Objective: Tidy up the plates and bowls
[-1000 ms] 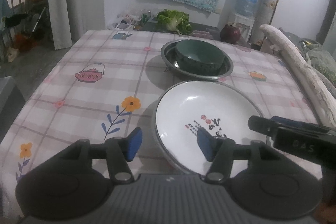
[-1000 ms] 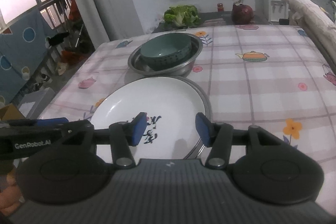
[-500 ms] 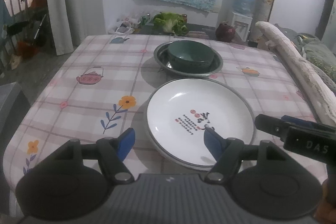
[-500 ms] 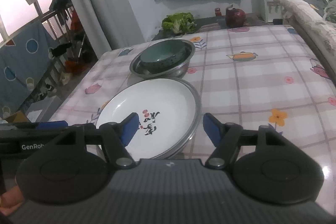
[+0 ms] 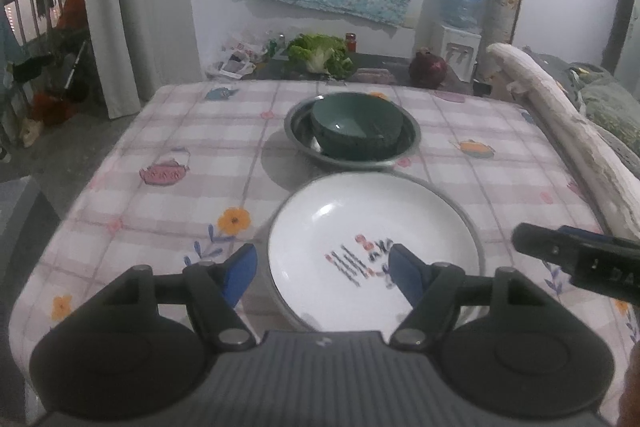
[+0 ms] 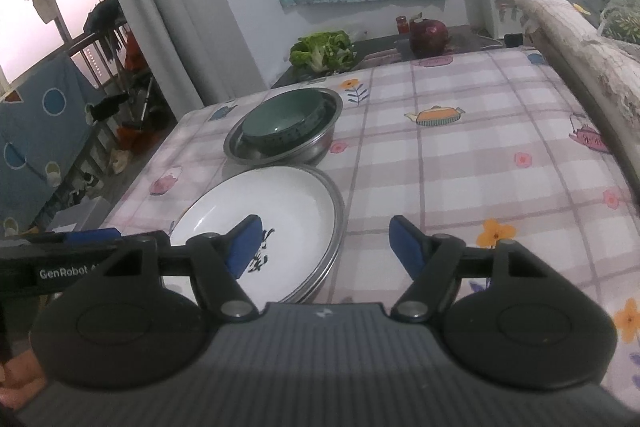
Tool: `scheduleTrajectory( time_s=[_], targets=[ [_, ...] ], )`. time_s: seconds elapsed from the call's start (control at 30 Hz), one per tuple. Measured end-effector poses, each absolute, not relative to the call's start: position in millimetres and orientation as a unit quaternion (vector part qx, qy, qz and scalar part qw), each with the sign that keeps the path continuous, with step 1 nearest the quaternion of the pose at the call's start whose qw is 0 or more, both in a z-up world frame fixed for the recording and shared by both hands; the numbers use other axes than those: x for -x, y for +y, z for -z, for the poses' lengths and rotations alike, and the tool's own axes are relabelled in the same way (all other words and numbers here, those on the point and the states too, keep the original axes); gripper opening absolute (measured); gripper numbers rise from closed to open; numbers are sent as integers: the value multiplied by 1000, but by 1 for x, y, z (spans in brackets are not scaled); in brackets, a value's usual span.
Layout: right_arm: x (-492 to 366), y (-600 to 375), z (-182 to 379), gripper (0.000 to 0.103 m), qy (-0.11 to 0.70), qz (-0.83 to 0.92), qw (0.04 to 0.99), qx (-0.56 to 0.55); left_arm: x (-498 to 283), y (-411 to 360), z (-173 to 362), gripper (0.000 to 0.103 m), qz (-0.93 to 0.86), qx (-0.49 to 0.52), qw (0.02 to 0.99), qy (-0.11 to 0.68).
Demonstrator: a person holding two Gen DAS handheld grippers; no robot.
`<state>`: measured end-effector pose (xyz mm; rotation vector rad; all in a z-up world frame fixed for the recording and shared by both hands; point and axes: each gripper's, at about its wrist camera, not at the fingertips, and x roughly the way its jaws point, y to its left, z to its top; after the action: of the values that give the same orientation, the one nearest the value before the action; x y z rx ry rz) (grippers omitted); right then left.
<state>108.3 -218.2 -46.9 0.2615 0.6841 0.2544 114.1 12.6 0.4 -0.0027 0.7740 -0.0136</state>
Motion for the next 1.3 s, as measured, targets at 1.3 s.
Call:
scheduleTrajectory(
  time_s=[1.3],
  targets=[
    [-361, -201, 95, 34, 408, -155, 884, -167, -328, 75, 62, 33, 39, 98, 882, 459]
  ],
)
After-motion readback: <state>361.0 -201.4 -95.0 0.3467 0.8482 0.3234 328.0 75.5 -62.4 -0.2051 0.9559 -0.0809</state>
